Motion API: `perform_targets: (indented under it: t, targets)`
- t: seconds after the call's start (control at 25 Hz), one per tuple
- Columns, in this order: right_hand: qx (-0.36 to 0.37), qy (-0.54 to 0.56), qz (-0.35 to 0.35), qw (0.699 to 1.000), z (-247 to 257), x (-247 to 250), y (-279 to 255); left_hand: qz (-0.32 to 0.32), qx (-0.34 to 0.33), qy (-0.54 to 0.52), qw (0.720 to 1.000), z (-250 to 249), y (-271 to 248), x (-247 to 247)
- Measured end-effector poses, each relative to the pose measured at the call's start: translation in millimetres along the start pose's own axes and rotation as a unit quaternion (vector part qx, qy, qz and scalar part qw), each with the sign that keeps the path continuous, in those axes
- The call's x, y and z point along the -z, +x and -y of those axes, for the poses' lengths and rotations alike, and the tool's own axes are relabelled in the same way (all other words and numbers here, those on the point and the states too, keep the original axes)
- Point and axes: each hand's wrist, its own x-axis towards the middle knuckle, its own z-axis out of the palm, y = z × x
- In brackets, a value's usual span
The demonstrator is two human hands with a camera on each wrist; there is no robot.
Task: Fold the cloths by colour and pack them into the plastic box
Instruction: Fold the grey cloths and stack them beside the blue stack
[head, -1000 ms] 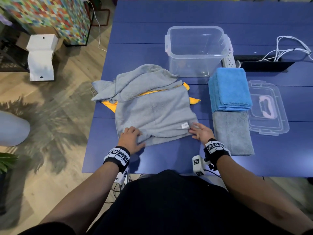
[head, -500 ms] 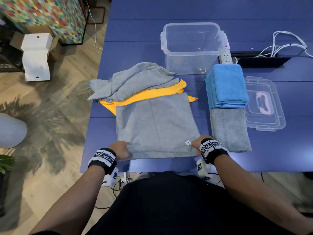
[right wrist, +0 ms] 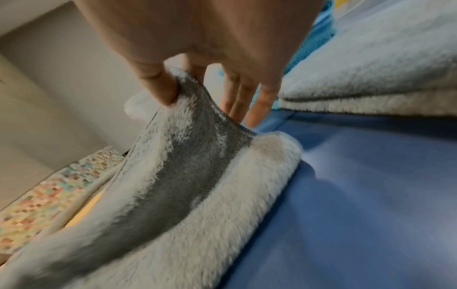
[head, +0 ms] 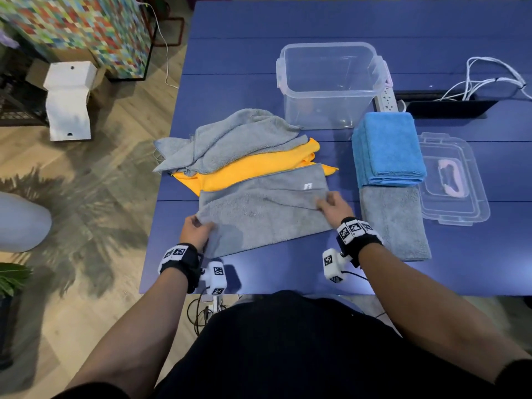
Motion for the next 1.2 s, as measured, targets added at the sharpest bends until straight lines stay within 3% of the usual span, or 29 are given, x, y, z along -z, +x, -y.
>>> perform_targets:
  t: [0.08,0.2,0.28,0.4,0.52,0.64,0.76,0.88,1.04,1.2]
  targets:
    - [-0.018,-0.1,0.03,0.994,-12,-7,-4,0.04,0.011,0.076,0.996,8,-1,2]
    - [-0.129,-0.239,0.068,0.96,-26,-4,-20,0.171,0.001,0.214,0.962,19,-5,15]
    - [-0.183,-0.268,0.083,0.942,-35,0,-31,0.192,0.003,0.217,0.957,29,-6,22]
    - [-0.178,-0.245,0.045,0.952,-34,3,-36,0.142,0.019,0.075,0.987,26,-10,19]
    - [-0.134,-0.124,-0.001,0.983,-30,4,-26,0.05,-0.048,0.029,0.997,13,-9,8]
    - [-0.173,-0.015,-0.04,0.984,-37,2,-18,0.044,-0.112,-0.015,0.993,5,5,1]
    - [-0.183,0.019,-0.063,0.981,-37,4,-18,0.019,-0.109,-0.012,0.994,9,11,-4]
    - [-0.136,-0.033,-0.067,0.988,-38,4,-21,-0.023,-0.082,-0.023,0.996,12,11,-13]
    - [-0.078,0.014,-0.132,0.988,-45,-1,-23,-0.045,-0.081,-0.011,0.996,2,15,-10]
    - [-0.085,-0.019,-0.143,0.986,-46,-5,-16,-0.042,-0.094,0.143,0.984,0,19,-11]
